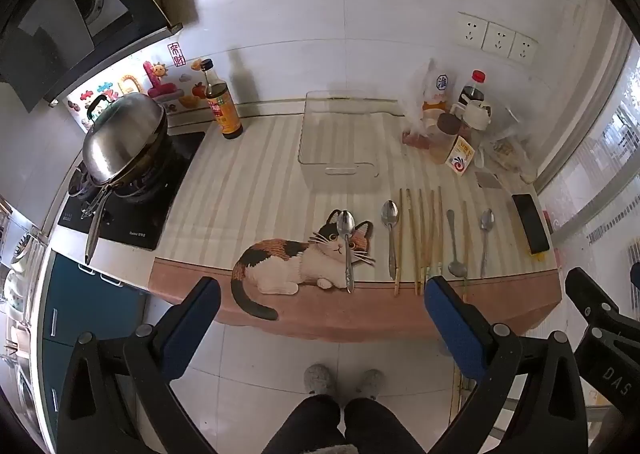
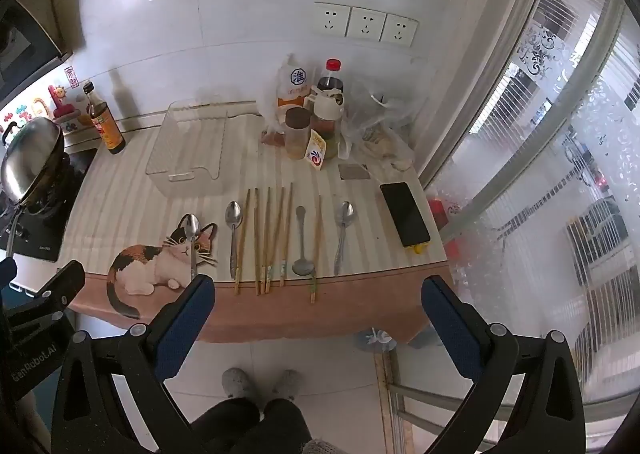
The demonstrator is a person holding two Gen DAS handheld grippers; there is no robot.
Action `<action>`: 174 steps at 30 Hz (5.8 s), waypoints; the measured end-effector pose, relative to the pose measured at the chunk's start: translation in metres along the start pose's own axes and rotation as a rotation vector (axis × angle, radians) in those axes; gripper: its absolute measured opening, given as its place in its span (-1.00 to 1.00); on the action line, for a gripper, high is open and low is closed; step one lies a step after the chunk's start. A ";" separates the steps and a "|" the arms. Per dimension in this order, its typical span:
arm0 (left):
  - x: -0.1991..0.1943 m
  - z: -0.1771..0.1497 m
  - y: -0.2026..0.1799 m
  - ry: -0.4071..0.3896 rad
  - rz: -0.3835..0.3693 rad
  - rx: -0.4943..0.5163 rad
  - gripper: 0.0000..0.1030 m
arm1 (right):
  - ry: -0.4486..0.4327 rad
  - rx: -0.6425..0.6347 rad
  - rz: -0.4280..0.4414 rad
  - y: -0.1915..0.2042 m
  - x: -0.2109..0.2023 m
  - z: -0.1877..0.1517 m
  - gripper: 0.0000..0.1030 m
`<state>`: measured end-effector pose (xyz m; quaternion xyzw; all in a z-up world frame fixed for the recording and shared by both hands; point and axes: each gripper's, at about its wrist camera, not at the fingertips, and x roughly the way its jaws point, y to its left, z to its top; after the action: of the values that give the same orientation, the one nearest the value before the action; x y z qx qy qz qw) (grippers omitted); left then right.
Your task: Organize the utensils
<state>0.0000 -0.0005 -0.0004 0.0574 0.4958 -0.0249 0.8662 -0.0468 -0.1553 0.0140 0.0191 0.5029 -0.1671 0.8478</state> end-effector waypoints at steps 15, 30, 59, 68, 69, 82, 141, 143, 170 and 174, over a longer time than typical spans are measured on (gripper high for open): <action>-0.002 0.002 -0.002 0.000 -0.009 -0.009 1.00 | -0.002 0.000 0.005 -0.002 0.001 0.002 1.00; -0.001 -0.003 0.002 0.001 -0.015 -0.016 1.00 | 0.001 0.006 0.009 -0.001 0.003 -0.005 1.00; 0.002 -0.002 0.001 -0.002 -0.022 -0.013 1.00 | -0.005 0.009 0.003 -0.007 -0.003 -0.003 1.00; -0.004 0.000 -0.007 -0.004 -0.022 -0.014 1.00 | -0.009 0.007 0.000 -0.007 -0.005 -0.003 1.00; -0.004 0.000 -0.007 -0.004 -0.022 -0.013 1.00 | -0.010 0.006 0.001 -0.007 -0.005 -0.003 1.00; -0.004 -0.002 -0.007 -0.001 -0.023 -0.015 1.00 | -0.008 0.008 0.004 -0.007 -0.006 -0.003 1.00; 0.392 0.037 -0.037 0.490 -0.147 0.020 0.40 | 0.417 0.254 0.034 0.006 0.337 0.025 0.03; 0.392 0.037 -0.038 0.480 -0.125 0.031 0.21 | 0.426 0.250 0.031 0.009 0.338 0.027 0.03; 0.385 0.018 -0.005 0.531 -0.174 -0.053 -0.48 | 0.654 0.155 0.153 -0.003 0.397 -0.012 -0.16; 0.383 0.008 0.009 0.542 -0.159 -0.068 -0.42 | 0.626 0.075 0.115 0.008 0.394 -0.010 -0.27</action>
<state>0.2021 0.0122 -0.3259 -0.0064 0.7130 -0.0599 0.6986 0.1201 -0.2504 -0.3301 0.1291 0.7310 -0.1234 0.6587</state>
